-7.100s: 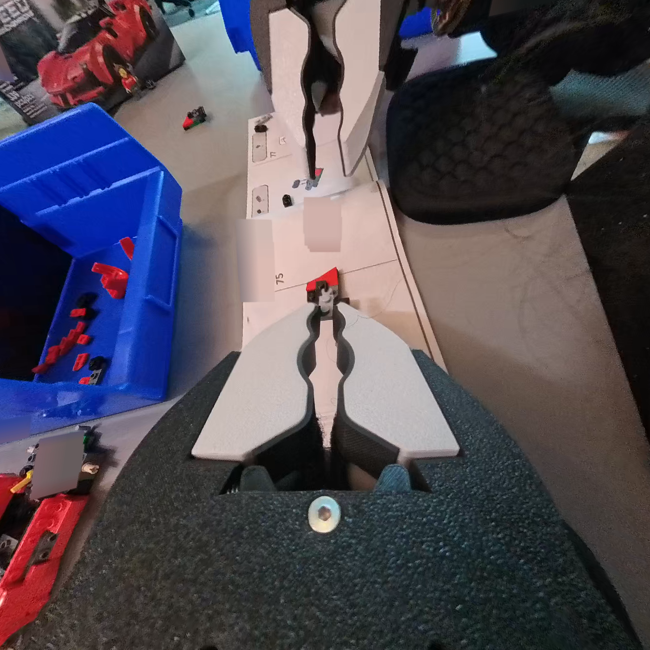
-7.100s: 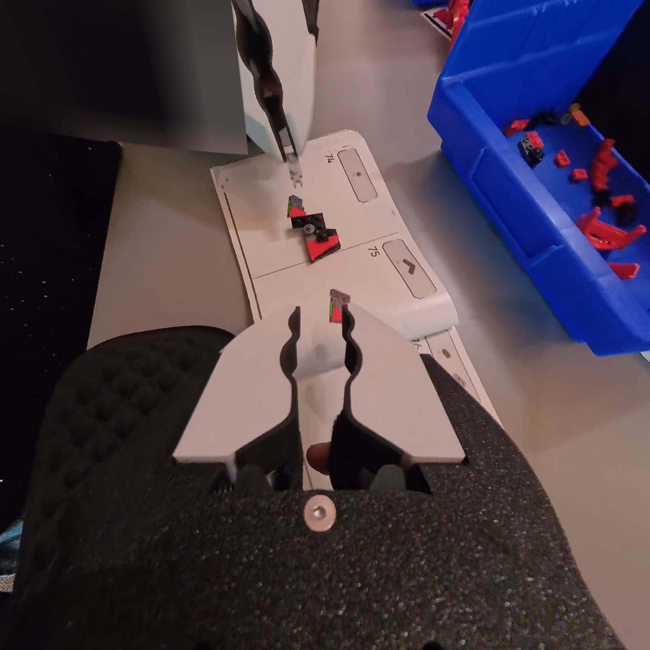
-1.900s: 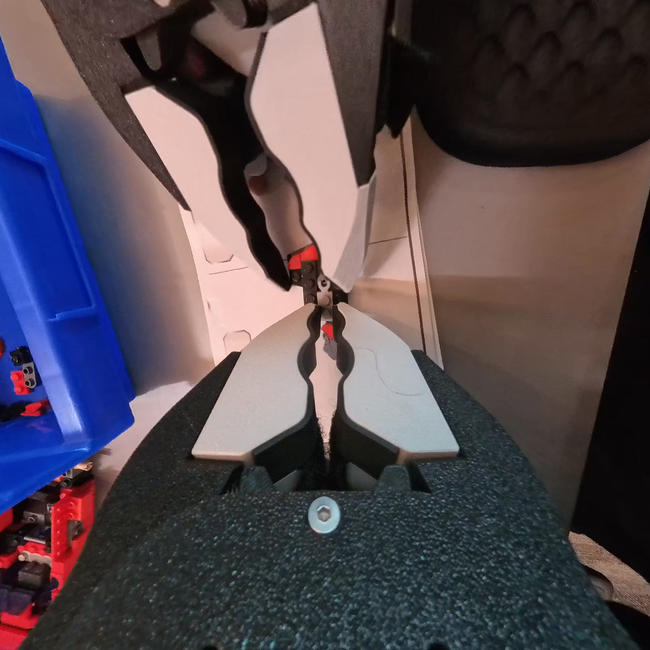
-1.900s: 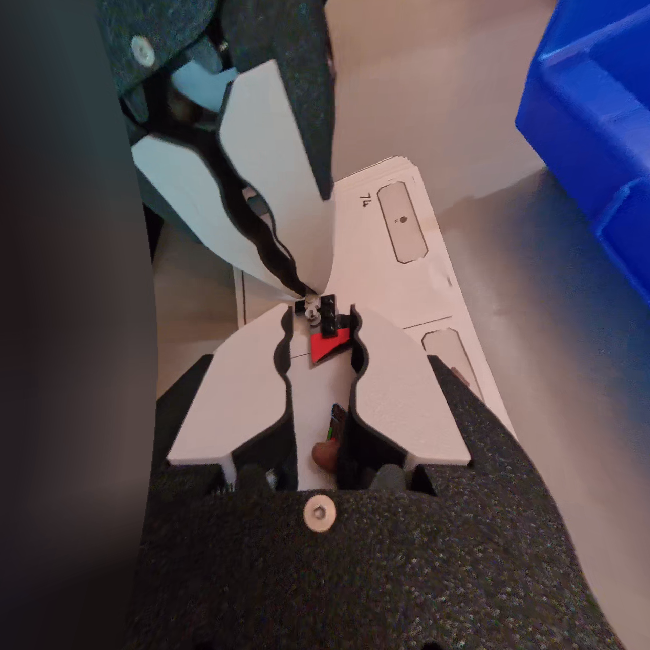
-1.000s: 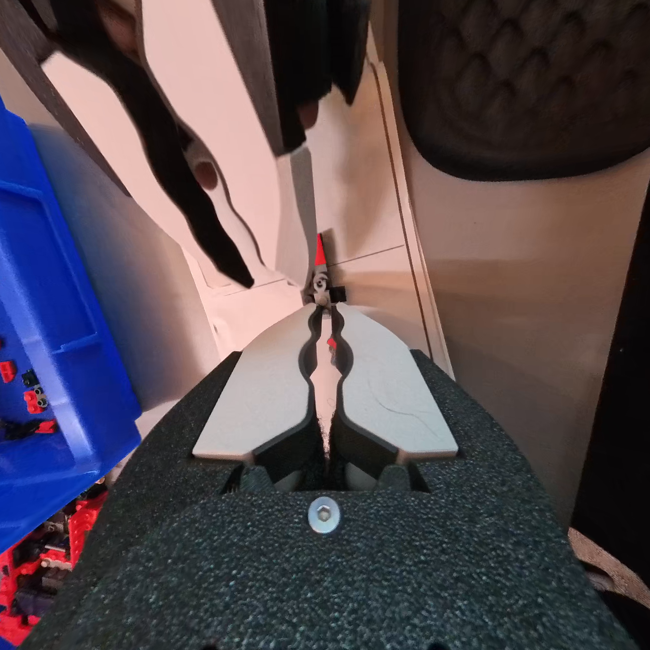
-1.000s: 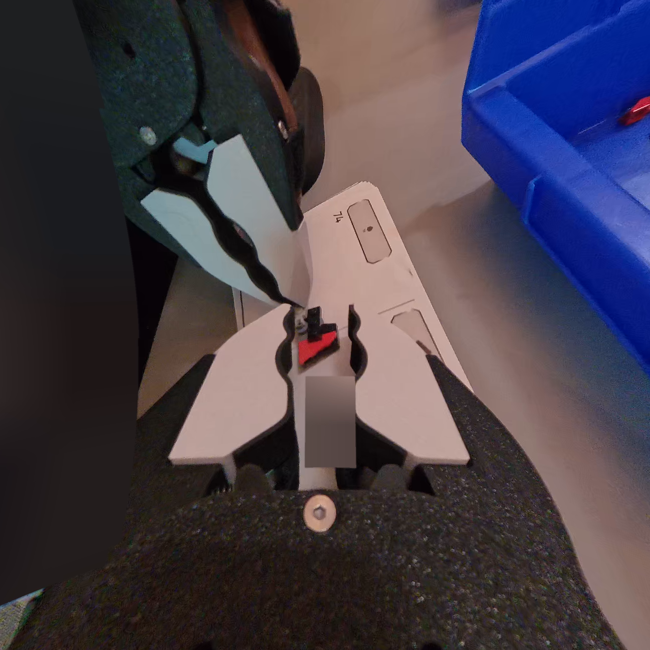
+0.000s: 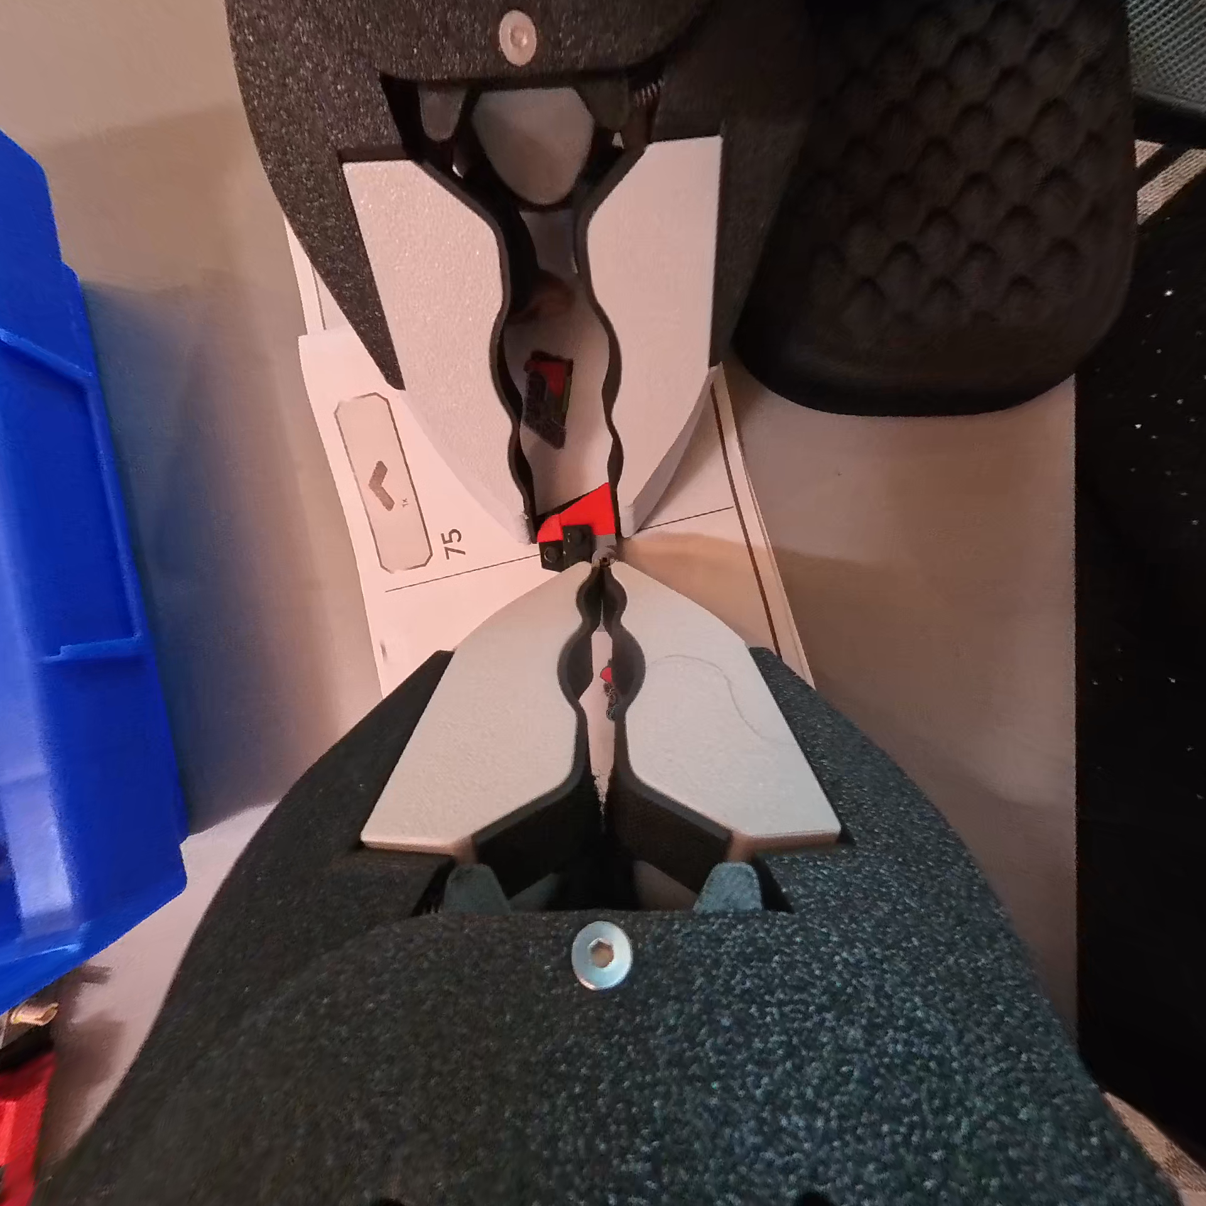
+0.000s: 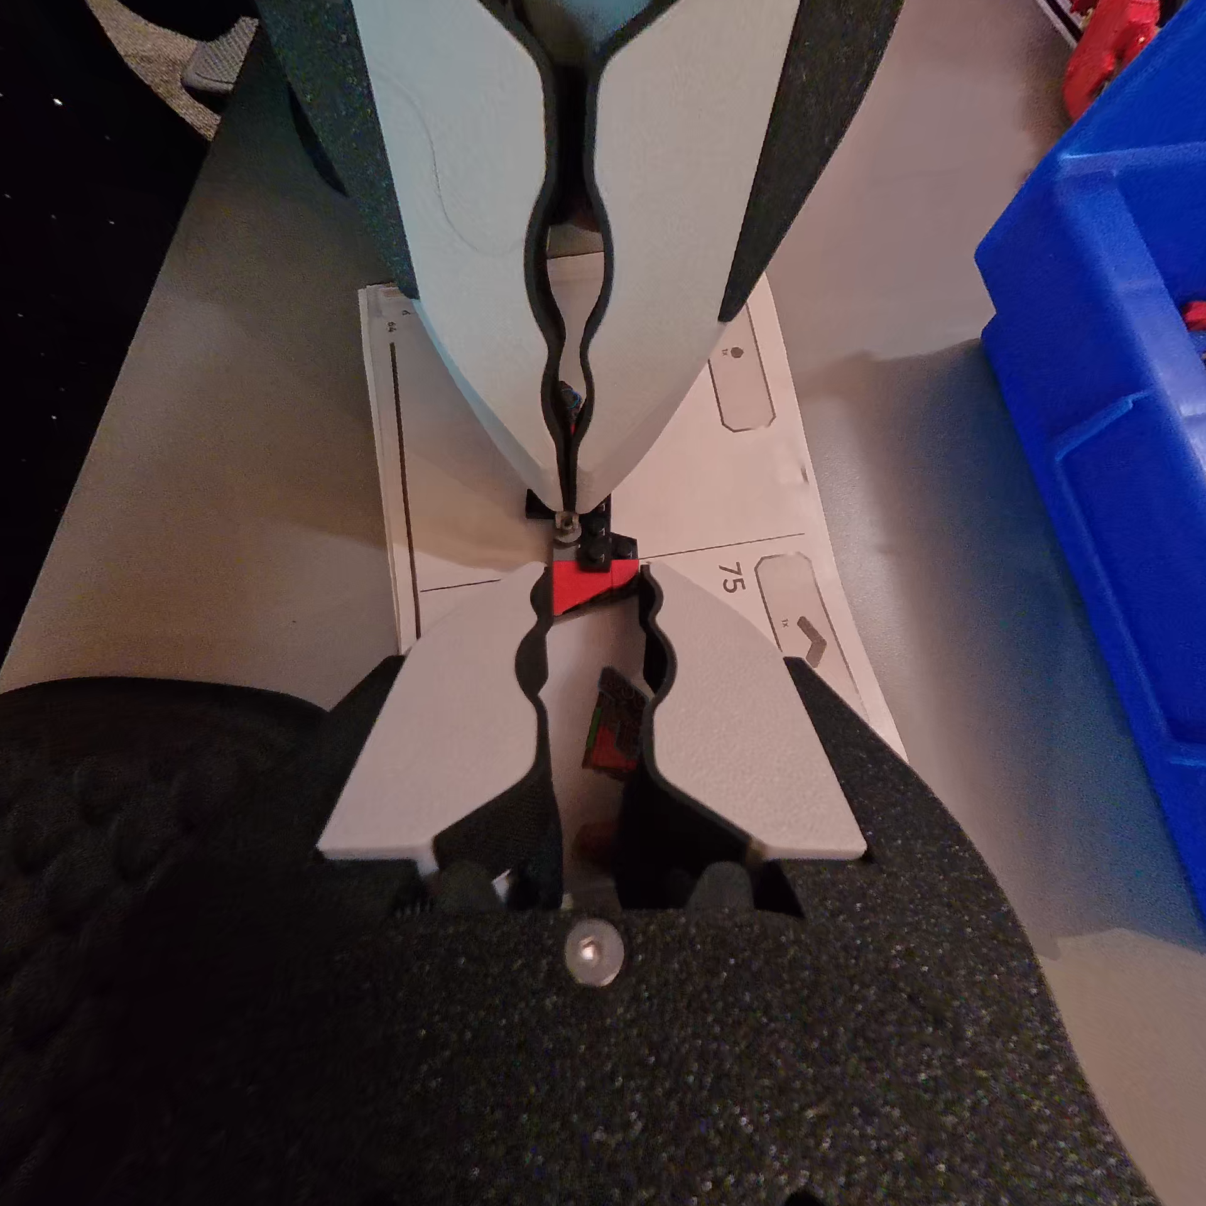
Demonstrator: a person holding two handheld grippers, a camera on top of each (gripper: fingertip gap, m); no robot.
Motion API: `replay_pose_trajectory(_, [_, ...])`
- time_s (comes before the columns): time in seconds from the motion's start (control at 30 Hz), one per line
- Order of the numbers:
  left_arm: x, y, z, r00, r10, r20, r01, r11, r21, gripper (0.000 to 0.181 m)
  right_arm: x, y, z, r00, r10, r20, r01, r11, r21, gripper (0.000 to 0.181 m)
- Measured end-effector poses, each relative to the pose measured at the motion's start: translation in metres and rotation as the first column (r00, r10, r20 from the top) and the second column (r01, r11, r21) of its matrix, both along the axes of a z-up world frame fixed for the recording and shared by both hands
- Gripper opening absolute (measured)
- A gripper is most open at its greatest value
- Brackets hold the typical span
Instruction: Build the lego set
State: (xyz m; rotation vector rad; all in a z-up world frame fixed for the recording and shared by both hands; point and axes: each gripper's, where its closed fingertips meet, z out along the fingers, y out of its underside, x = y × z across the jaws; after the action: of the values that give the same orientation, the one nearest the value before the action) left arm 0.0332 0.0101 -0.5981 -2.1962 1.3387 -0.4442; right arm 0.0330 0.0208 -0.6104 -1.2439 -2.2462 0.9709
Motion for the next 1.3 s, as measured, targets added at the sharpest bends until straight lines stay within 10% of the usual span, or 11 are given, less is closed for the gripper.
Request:
replay_pose_trajectory(0.77, [-0.011, 0.008, 0.031, 0.997, 0.046, 0.054, -0.049, 0.997, 0.055, 0.000, -0.002, -0.002, 0.000, 1.000, -0.031, -0.003, 0.031, 0.999, -0.030, 0.025])
replay_pose_trajectory(1.3, [0.003, 0.000, -0.001, 0.999, -0.002, -0.046, 0.003, 1.000, 0.021, 0.000, -0.002, -0.002, 0.000, 0.999, -0.039, -0.001, 0.039, 0.999, -0.017, 0.025])
